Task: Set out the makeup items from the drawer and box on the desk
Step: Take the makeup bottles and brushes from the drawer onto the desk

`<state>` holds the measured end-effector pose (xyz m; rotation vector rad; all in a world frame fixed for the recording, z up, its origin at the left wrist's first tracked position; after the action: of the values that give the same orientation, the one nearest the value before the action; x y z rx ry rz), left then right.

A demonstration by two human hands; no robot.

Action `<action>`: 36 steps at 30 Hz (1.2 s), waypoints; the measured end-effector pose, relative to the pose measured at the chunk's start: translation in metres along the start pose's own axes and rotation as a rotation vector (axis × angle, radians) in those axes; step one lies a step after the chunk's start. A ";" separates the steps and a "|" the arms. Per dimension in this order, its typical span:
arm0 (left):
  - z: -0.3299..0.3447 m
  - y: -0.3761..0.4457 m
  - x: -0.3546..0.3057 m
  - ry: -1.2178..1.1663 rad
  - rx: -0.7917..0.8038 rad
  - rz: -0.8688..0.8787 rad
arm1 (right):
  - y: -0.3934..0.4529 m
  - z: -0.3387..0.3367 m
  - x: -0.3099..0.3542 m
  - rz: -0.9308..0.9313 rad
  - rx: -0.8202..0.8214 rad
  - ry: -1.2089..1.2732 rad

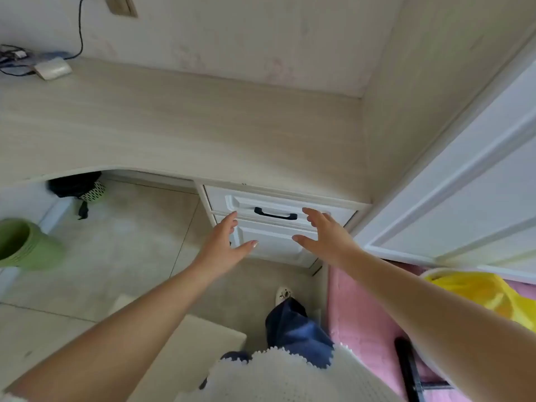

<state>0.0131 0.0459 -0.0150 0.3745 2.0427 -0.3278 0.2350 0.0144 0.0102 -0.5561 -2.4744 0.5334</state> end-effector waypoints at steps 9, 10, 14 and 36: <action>0.012 0.073 0.025 0.214 0.168 -0.109 | 0.102 0.027 0.013 -0.112 0.197 -0.179; 0.013 0.075 0.026 0.229 0.191 -0.111 | 0.106 0.030 0.013 -0.107 0.209 -0.172; 0.018 0.099 0.030 0.316 0.341 -0.053 | 0.128 0.043 0.010 -0.075 0.265 -0.228; 0.052 0.178 0.126 0.594 0.949 0.805 | 0.152 0.139 0.024 0.244 -0.204 -0.228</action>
<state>0.0671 0.2053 -0.1631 1.9905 1.9426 -0.7154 0.1777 0.1184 -0.1599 -0.9333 -2.7134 0.4605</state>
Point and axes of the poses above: each hand's wrist, its own y-axis towards the middle knuckle, its own z-axis out of the palm, x = y × z, the point moved 5 cm from there along y, towards the middle knuckle, and after that the axes turned 15 degrees about z, right-handed, at the moved point
